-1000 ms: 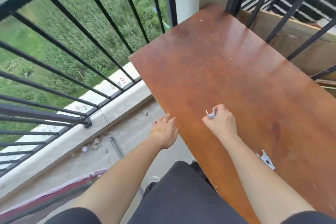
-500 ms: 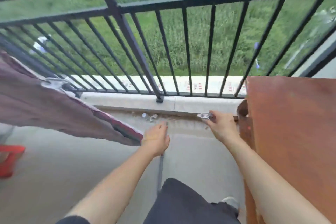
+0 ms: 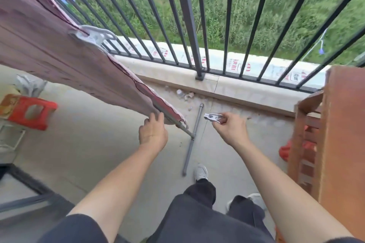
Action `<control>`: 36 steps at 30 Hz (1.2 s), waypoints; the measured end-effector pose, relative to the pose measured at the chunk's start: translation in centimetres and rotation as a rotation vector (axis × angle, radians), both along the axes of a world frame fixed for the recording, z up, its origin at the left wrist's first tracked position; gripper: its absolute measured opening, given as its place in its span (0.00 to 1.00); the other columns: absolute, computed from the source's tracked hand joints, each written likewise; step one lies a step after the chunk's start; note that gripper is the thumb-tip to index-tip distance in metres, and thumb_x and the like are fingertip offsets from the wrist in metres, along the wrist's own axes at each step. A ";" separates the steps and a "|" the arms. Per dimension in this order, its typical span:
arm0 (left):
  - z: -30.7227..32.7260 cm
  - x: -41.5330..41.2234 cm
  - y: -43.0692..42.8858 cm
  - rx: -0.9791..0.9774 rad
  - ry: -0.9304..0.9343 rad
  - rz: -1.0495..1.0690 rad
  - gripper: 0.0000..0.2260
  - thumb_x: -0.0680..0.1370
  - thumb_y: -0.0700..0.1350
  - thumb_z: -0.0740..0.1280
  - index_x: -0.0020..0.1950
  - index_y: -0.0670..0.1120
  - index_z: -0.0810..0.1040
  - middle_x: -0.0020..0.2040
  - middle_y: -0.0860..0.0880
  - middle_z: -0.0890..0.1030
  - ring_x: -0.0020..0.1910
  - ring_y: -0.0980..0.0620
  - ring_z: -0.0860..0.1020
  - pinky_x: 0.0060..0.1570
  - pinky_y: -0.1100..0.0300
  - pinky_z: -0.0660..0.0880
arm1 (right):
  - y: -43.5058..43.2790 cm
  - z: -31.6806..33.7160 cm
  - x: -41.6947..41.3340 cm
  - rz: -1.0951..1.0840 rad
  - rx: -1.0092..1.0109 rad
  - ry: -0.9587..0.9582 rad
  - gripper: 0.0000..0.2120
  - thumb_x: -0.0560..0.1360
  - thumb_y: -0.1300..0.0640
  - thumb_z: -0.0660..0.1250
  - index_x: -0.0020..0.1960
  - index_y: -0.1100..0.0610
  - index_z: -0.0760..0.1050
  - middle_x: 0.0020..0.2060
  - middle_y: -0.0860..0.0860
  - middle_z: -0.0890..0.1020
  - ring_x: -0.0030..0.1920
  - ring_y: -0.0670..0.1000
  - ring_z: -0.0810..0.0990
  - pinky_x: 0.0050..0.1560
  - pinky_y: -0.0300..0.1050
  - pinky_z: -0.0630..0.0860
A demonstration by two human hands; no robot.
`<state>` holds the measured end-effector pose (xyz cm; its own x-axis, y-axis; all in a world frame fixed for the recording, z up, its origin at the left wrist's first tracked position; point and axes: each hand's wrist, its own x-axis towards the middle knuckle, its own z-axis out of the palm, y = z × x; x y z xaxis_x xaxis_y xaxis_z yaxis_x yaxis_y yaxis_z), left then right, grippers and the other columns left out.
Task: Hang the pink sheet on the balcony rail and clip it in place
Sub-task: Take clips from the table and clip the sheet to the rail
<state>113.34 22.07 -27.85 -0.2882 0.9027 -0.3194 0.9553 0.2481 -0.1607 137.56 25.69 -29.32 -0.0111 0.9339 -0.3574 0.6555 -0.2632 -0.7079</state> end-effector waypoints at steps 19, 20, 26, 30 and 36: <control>-0.6 -0.7 -0.2 0.460 -0.215 0.042 0.14 0.69 0.32 0.72 0.54 0.39 0.81 0.46 0.39 0.80 0.45 0.37 0.79 0.45 0.47 0.78 | 1.1 -0.6 -0.2 0.027 -0.060 0.031 0.16 0.73 0.51 0.70 0.59 0.53 0.82 0.38 0.48 0.83 0.51 0.54 0.82 0.54 0.46 0.78; 0.0 -1.3 0.3 0.414 -0.194 -0.010 0.13 0.68 0.30 0.72 0.51 0.39 0.82 0.43 0.39 0.80 0.43 0.37 0.79 0.42 0.48 0.78 | 1.1 -0.7 -0.3 0.035 -0.057 0.031 0.16 0.73 0.52 0.70 0.59 0.53 0.82 0.37 0.47 0.81 0.50 0.54 0.82 0.53 0.46 0.78; 3.8 -1.6 2.8 -0.045 0.292 -0.318 0.09 0.67 0.33 0.67 0.43 0.43 0.82 0.40 0.46 0.80 0.39 0.44 0.82 0.33 0.58 0.76 | 1.0 -1.3 -0.7 0.069 -0.059 0.019 0.15 0.72 0.53 0.68 0.57 0.52 0.83 0.35 0.46 0.80 0.47 0.55 0.83 0.46 0.45 0.78; 5.6 0.5 4.2 -0.255 0.403 -0.513 0.12 0.80 0.42 0.59 0.59 0.46 0.79 0.56 0.47 0.79 0.56 0.46 0.79 0.46 0.59 0.71 | 1.0 -1.5 -0.6 0.076 -0.053 0.006 0.13 0.72 0.53 0.68 0.54 0.53 0.83 0.37 0.49 0.82 0.47 0.56 0.82 0.46 0.46 0.78; 6.3 2.3 4.0 -0.162 0.447 -0.868 0.30 0.69 0.48 0.40 0.38 0.48 0.84 0.38 0.48 0.81 0.40 0.48 0.78 0.44 0.55 0.63 | 1.2 -1.9 -0.7 0.053 -0.060 0.004 0.16 0.72 0.51 0.67 0.57 0.52 0.82 0.37 0.47 0.80 0.48 0.55 0.82 0.45 0.43 0.76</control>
<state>115.62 26.11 -21.53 0.3289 0.8129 -0.4806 0.6382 -0.5664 -0.5213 136.91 26.92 -31.22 -0.0612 0.9090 -0.4122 0.6666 -0.2701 -0.6948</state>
